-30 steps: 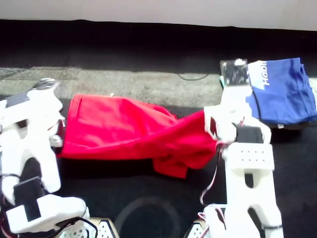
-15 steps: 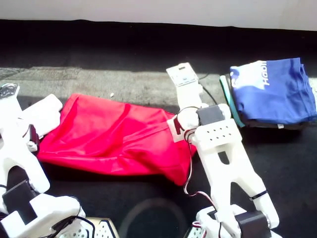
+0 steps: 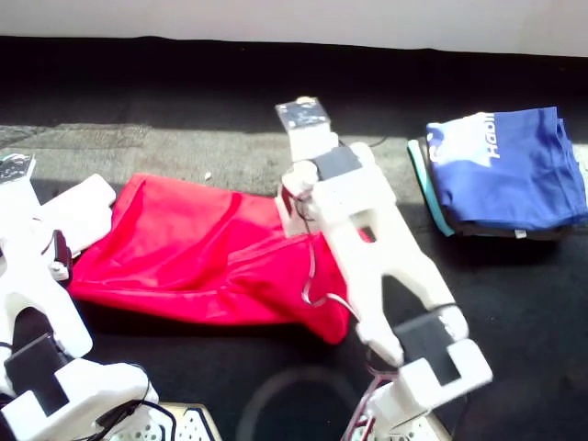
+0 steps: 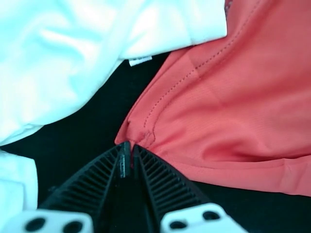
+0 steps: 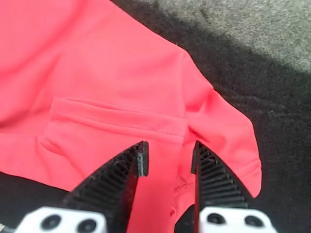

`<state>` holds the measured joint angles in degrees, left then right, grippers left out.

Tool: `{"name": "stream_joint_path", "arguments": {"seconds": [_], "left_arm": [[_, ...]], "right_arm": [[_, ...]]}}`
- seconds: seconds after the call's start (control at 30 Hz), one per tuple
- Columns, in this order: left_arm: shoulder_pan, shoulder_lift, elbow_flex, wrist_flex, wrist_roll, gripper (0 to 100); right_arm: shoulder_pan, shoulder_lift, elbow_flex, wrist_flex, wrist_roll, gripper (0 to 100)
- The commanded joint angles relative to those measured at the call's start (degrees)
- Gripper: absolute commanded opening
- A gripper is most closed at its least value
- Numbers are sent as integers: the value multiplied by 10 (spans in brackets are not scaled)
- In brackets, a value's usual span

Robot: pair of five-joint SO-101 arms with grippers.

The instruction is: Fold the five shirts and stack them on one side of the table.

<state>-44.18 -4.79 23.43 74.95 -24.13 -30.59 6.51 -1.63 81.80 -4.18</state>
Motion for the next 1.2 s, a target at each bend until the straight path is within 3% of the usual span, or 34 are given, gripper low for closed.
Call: {"name": "stream_joint_path", "arguments": {"seconds": [0.0, 0.3, 0.63, 1.07, 1.17], "left_arm": [[0, -21, -15, -2, -6, 9], [-2, -21, -15, -2, -6, 9], [-1, -21, -18, -3, -6, 9], [-1, -22, -15, -2, -6, 9], [0, -22, -15, -2, -6, 9]], "right_arm": [[-29, 42, -84, 36, -6, 152], [-22, 121, -106, 27, -7, 152], [19, 124, -101, 24, -7, 152], [19, 125, -101, 22, -4, 148], [19, 125, -101, 22, -3, 79]]}}
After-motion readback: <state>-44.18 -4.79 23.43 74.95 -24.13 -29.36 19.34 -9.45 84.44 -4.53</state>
